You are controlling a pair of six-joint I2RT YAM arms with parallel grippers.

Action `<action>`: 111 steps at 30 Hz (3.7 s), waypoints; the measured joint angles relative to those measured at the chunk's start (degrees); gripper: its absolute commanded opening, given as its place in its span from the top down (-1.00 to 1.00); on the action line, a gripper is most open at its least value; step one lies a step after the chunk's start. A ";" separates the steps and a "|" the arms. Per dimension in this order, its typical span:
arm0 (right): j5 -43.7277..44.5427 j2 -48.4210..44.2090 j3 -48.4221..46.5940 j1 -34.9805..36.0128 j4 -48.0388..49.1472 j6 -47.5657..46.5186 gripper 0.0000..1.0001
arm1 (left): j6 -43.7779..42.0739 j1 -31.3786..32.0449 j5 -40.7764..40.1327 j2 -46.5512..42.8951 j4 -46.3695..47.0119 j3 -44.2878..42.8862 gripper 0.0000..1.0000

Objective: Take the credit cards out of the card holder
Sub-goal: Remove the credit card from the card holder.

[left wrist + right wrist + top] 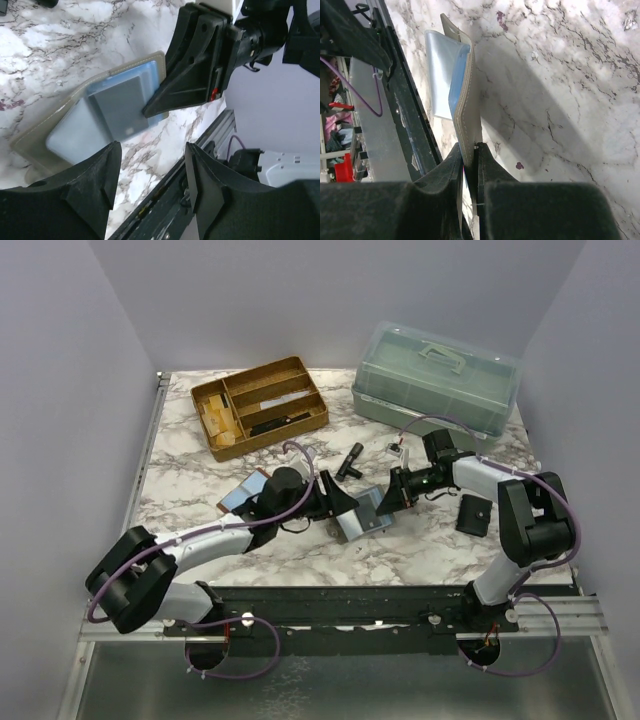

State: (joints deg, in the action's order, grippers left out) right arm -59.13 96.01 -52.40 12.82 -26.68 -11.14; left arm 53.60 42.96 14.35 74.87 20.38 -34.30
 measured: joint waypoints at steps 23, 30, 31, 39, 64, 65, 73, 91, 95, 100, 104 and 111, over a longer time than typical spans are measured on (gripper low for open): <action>-2.47 2.36 -0.04 0.52 -0.46 -0.52 0.42 | 10.49 4.79 -12.39 16.28 11.06 0.04 -0.11; -2.60 2.36 -0.04 0.52 -0.44 -0.33 0.52 | 10.71 4.79 -12.46 18.12 11.74 0.04 -0.06; -2.58 2.36 -0.04 0.52 -0.42 -0.22 0.54 | 10.71 4.79 -12.48 18.40 11.72 0.04 -0.06; -1.77 2.58 -0.11 0.74 -0.42 0.70 0.29 | 10.97 4.79 -12.48 21.00 11.74 0.04 -0.05; 2.21 3.58 -0.90 2.54 -0.39 0.52 1.00 | 11.69 4.79 -12.41 22.71 14.14 0.61 -0.12; 2.49 3.26 -0.90 2.56 -0.42 0.39 1.00 | 11.69 4.81 -12.41 22.34 14.32 0.96 -0.14; 5.66 -12.24 -0.57 3.02 0.72 -2.73 1.00 | 10.91 4.79 -12.35 9.05 18.80 9.53 -0.21; 44.59 -20.79 1.44 25.73 1.31 -13.27 1.00 | 11.15 4.81 -12.48 1.57 21.90 13.07 -0.19; 45.38 -19.52 0.72 25.64 1.31 -11.85 1.00 | 13.09 5.25 -14.05 2.51 21.86 12.96 -0.17; 45.24 -19.10 0.72 25.62 1.33 -10.25 1.00 | 14.88 6.64 -16.06 3.67 21.90 12.94 -0.08; 44.46 -18.38 0.72 25.24 1.33 -9.11 1.00 | 15.69 6.93 -17.25 6.56 21.73 12.28 -0.05; 39.78 -17.18 0.72 22.18 1.33 -6.99 1.00 | 15.82 6.95 -18.45 11.67 21.46 9.94 -0.07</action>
State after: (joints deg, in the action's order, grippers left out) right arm -19.35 78.83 -51.68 35.00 -25.34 -18.13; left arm 69.43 49.91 -4.10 86.54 41.85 -24.36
